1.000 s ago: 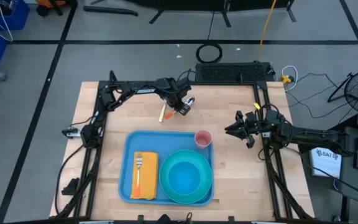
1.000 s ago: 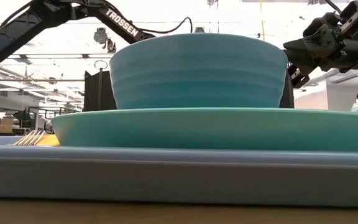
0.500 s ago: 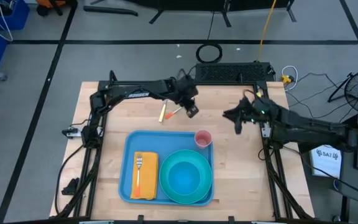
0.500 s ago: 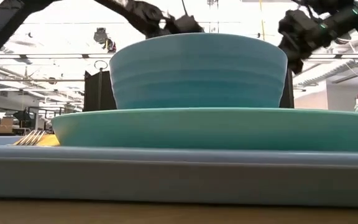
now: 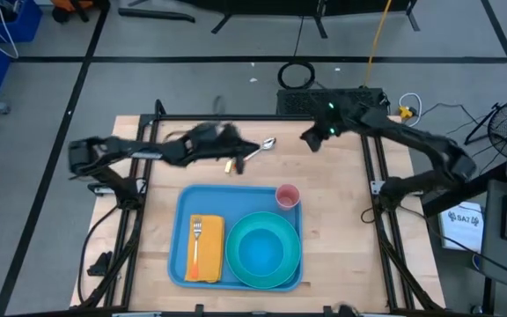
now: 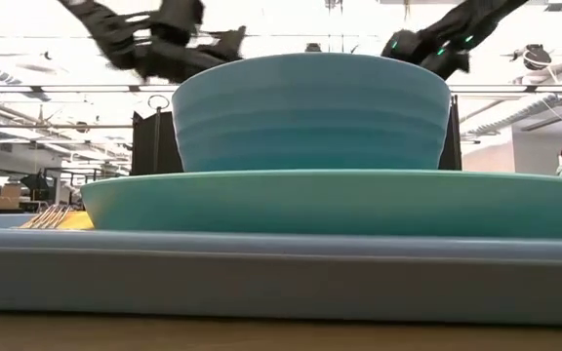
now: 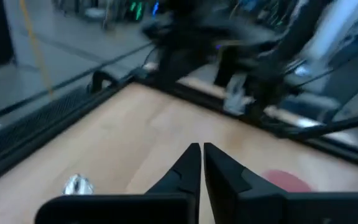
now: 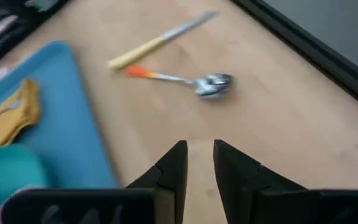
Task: Set up tray
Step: Put the orange spoon on the yellow napkin to the right of the orange fork
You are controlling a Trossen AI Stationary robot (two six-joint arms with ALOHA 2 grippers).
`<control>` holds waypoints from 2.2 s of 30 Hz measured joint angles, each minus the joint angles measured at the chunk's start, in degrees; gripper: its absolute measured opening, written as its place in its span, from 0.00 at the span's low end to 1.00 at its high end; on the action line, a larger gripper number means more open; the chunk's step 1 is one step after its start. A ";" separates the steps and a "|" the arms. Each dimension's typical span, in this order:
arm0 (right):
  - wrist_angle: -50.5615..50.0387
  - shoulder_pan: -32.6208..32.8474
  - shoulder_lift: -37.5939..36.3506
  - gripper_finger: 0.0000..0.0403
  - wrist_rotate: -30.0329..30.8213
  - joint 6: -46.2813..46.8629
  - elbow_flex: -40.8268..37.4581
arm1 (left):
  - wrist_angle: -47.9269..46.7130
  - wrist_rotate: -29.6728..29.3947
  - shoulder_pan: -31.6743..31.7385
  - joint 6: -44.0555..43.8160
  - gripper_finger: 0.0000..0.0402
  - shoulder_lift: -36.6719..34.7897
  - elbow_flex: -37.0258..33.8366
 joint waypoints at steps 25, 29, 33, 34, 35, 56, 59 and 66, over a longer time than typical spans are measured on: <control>-0.31 3.56 33.90 0.21 0.77 3.68 19.44 | 13.28 -0.23 -8.69 4.77 0.02 -19.44 -22.15; 0.28 3.99 34.49 0.26 0.76 4.75 19.44 | 12.35 -1.52 -8.64 4.83 0.05 -19.41 -22.15; 0.71 3.78 34.49 0.31 3.86 5.18 19.46 | 12.20 -1.54 -8.64 4.87 0.04 -19.41 -22.15; 0.74 3.79 34.49 0.32 4.43 5.19 19.46 | 12.20 -1.54 -8.66 5.04 0.03 -19.41 -22.15; 0.87 3.77 34.49 0.33 5.19 5.17 19.46 | 12.20 -1.54 -8.64 5.35 0.02 -19.41 -22.15; 6.35 3.47 38.78 0.33 2.49 8.80 19.38 | 11.24 -1.54 -8.64 5.47 0.08 -19.39 -22.15; 8.71 3.84 39.68 0.33 0.95 10.02 19.38 | 11.28 -1.57 -8.64 5.47 0.08 -19.39 -22.15; 11.68 4.69 41.70 0.31 0.46 11.00 19.38 | 11.15 -1.57 -8.65 5.33 0.08 -19.39 -22.15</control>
